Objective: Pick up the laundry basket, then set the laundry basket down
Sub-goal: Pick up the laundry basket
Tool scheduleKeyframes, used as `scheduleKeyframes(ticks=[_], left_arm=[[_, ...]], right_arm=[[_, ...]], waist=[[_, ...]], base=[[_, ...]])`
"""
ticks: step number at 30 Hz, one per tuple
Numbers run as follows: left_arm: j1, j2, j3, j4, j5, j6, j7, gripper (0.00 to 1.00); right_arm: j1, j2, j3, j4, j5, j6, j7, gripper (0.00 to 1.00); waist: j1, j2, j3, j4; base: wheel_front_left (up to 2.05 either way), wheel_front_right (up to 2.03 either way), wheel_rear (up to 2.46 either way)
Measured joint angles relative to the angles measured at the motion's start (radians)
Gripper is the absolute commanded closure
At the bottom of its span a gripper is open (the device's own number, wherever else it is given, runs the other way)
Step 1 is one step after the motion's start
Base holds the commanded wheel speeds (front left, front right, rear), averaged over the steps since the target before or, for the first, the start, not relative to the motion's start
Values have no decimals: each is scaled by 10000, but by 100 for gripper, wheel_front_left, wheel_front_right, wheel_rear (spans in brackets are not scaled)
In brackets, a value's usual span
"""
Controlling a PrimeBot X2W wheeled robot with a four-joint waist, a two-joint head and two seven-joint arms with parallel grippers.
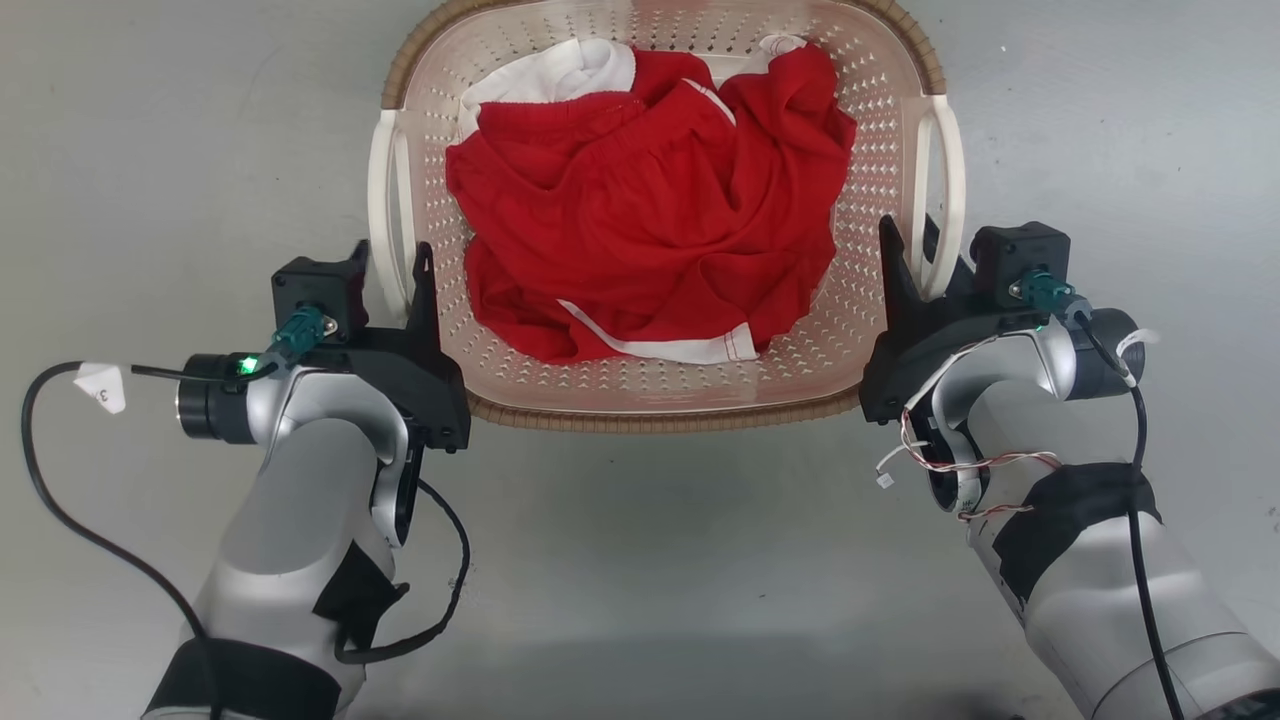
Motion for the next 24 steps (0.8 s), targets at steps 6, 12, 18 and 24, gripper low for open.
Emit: scheduleKeyframes(ticks=[6,12,18,24], left_arm=[[-213,-6,-389,171,-401,-77,161,100],[-339,56,-782,213,-675,-71,203,100],[-328,33,-1062,543,-995,-63,203,100],[-285,21,-1135,913,-1022,-58,201,100]], right_arm=[[-168,-12,403,63,349,-77,192,73],[-226,-54,732,98,711,-140,345,83],[-221,-69,1078,322,1133,-174,393,96],[-107,-44,1371,453,1425,-174,426,100]], waist=[[-1,0,-36,-16],[-1,0,-76,-70],[-1,0,-281,-108],[-1,0,-627,-122]], base=[[0,0,0],[0,0,0],[0,0,0],[0,0,0]])
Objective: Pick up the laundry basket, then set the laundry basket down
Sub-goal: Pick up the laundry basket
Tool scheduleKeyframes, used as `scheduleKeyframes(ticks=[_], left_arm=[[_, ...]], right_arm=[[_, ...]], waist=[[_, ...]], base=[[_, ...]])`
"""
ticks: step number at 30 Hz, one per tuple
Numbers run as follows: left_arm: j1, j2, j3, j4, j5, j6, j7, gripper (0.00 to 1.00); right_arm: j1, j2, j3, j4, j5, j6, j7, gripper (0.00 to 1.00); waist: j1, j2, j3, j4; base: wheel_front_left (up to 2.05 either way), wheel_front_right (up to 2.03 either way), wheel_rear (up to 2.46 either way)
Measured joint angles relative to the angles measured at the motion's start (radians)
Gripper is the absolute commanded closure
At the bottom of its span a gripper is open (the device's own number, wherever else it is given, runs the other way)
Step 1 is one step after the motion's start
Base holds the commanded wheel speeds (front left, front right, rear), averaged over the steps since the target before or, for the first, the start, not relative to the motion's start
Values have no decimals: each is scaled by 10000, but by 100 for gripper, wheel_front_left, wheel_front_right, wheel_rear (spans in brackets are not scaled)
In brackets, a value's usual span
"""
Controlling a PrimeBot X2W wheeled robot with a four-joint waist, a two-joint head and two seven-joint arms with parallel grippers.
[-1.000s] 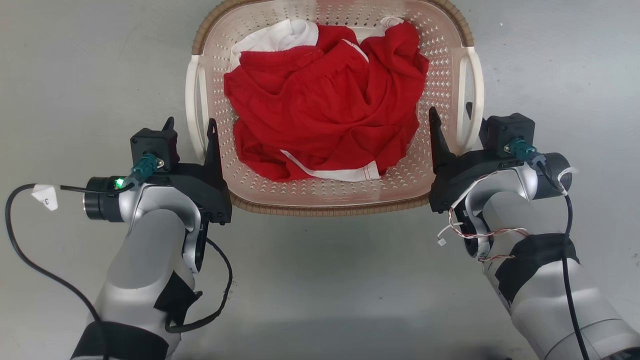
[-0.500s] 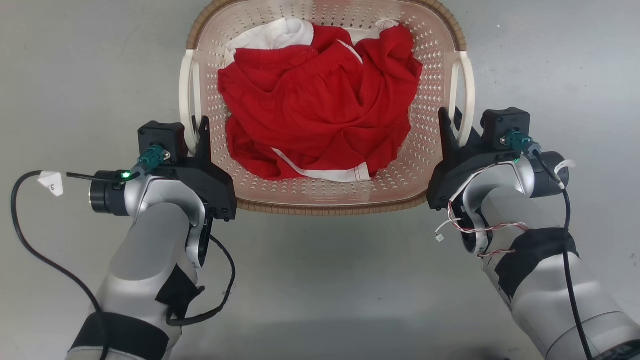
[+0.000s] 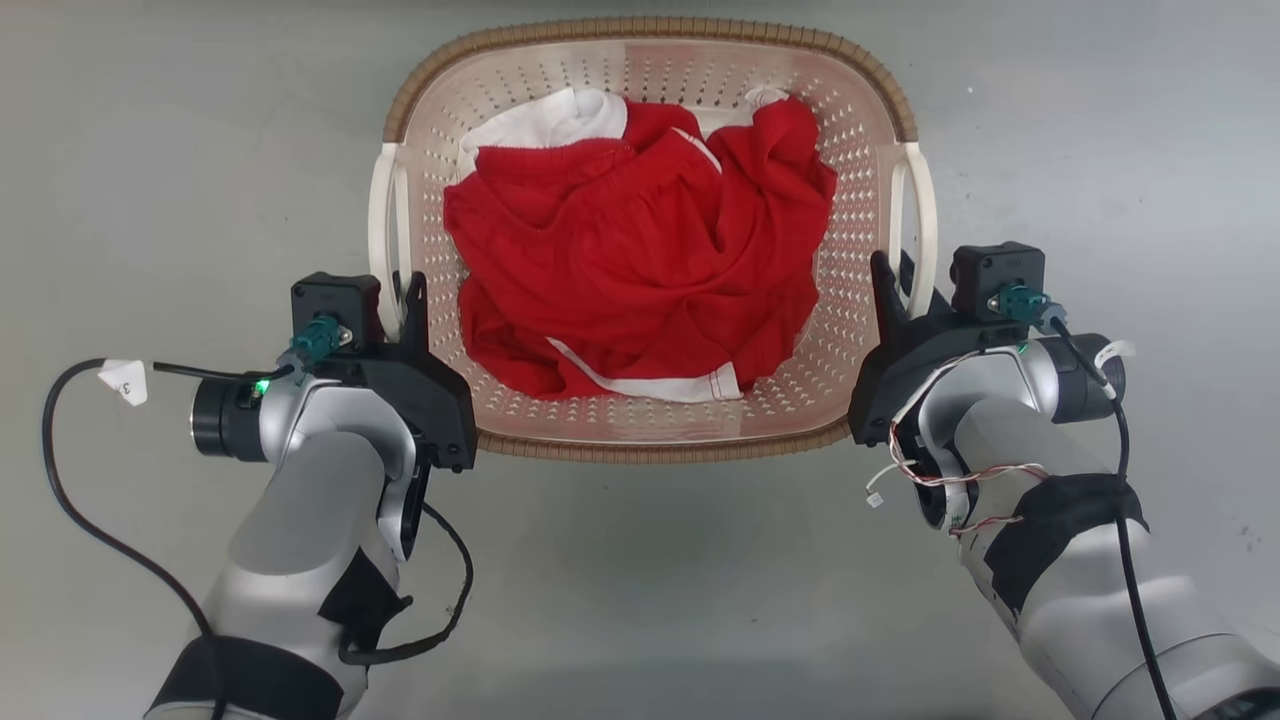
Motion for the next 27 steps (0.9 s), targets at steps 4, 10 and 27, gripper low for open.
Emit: scheduleKeyframes(ticks=[4,10,27], left_arm=[[19,-6,-104,173,-86,21,0,100],[293,-4,-387,295,-286,77,0,100],[1709,4,-1147,853,-811,71,194,100]], right_arm=[[42,0,236,31,270,-29,6,100],[360,-2,608,42,581,-44,54,100],[1913,-2,1848,36,1569,-86,395,100]], waist=[[0,0,-309,-7],[0,0,-875,-26],[-1,-1,-2798,-127]], base=[[0,0,0],[0,0,0],[0,0,0]])
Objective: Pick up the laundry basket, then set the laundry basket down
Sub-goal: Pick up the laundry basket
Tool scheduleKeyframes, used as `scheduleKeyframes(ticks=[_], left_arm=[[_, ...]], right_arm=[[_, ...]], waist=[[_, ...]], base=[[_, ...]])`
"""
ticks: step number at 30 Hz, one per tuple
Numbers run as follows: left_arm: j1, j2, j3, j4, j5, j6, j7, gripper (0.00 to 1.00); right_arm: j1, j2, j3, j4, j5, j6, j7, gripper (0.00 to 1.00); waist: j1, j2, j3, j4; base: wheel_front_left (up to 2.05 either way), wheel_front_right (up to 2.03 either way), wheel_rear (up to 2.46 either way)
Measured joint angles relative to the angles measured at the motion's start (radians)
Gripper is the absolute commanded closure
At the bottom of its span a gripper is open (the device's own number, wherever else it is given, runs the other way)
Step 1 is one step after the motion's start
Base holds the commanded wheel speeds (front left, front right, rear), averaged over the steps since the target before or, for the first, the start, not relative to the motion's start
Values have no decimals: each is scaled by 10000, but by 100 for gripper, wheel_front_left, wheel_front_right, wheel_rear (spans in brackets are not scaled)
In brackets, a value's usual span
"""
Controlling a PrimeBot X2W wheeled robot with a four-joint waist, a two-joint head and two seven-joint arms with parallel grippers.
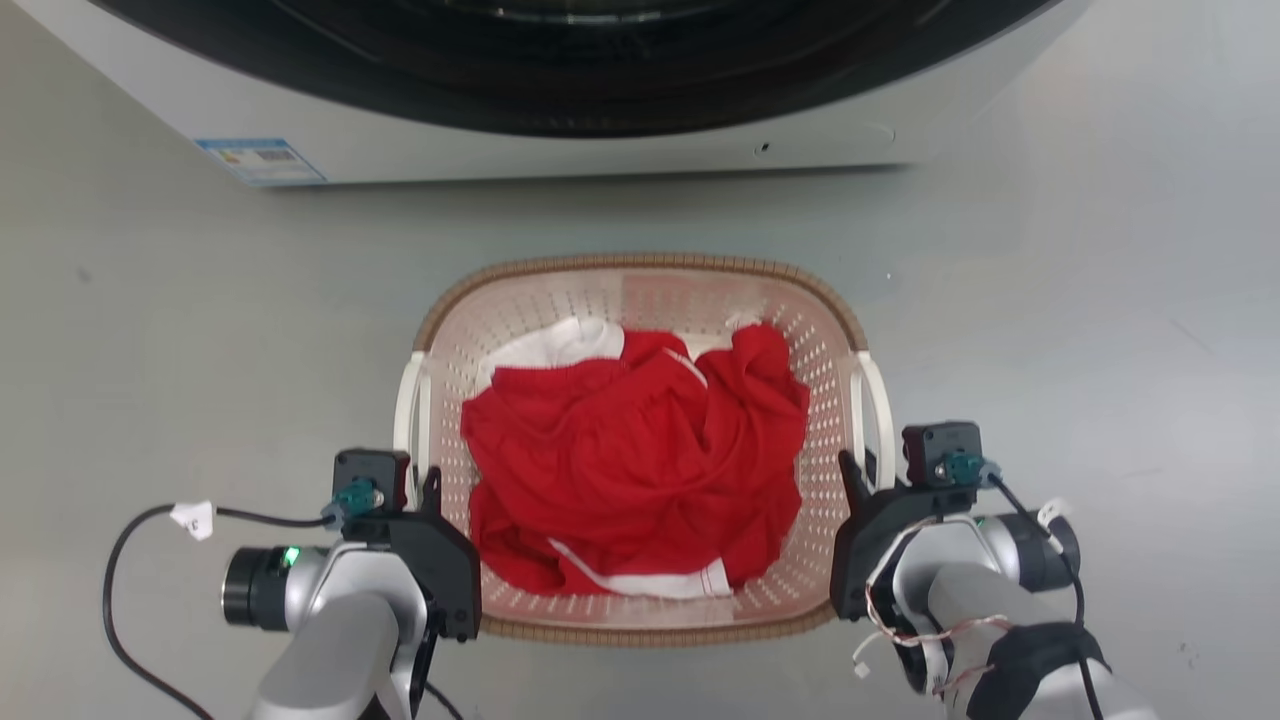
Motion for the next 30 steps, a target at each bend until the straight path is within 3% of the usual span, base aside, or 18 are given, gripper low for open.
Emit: scheduleKeyframes(ticks=[30], left_arm=[[3328,8,-1166,230,-1135,-79,805,100]], right_arm=[[3316,48,1592,-115,1643,-46,1114,100]], waist=[[0,-1,-4042,-163]], base=[[0,0,0]])
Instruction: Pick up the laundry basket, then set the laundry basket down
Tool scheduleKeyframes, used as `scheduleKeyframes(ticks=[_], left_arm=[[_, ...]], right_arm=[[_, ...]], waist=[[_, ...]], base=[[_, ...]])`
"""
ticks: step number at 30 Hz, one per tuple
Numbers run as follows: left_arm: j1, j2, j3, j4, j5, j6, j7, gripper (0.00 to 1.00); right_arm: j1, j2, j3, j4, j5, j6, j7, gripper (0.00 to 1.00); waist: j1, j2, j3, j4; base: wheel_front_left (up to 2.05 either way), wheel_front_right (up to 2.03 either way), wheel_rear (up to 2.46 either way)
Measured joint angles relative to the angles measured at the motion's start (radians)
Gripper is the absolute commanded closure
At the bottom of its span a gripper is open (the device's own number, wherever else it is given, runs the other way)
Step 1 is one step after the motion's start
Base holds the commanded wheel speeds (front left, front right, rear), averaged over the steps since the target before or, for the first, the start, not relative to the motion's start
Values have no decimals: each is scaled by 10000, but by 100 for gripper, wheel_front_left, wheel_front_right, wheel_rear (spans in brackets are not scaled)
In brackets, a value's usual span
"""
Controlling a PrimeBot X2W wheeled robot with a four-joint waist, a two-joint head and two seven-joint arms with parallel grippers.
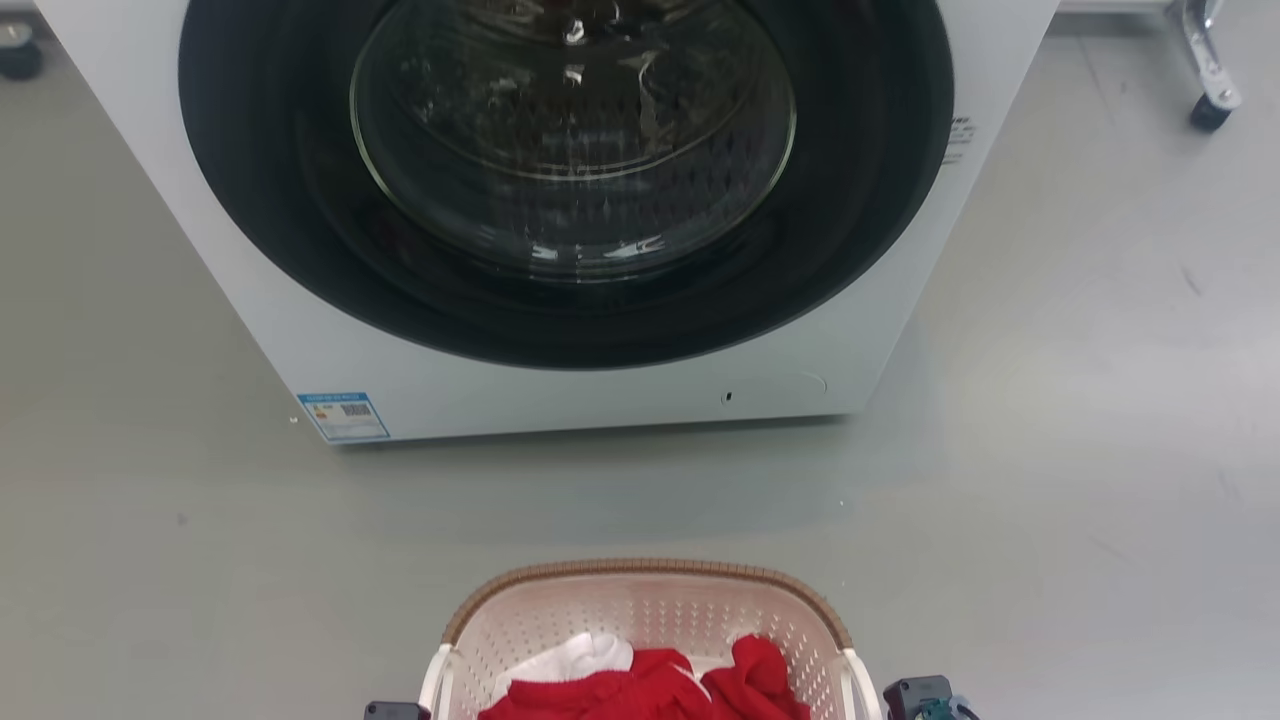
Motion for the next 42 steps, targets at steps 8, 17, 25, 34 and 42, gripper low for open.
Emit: scheduleKeyframes(ticks=[8,17,25,34,42], left_arm=[[316,4,-247,-19,-142,4,297,100],[507,10,-566,-180,-234,84,629,100],[653,2,-577,-253,-646,169,754,100],[660,-4,-539,-196,-809,215,853,100],[702,-6,-554,-151,-859,261,897,100]], right_arm=[[407,6,288,59,357,-2,428,100],[516,48,499,362,523,0,700,100],[487,104,627,593,637,2,863,100],[426,115,817,610,876,4,957,100],[426,117,965,602,1014,4,1016,100]], waist=[[0,0,-735,-108],[1,1,-952,-205],[2,1,-870,-186],[2,2,-902,-142],[1,2,-1018,-147]], base=[[0,0,0],[0,0,0],[0,0,0],[0,0,0],[0,0,0]])
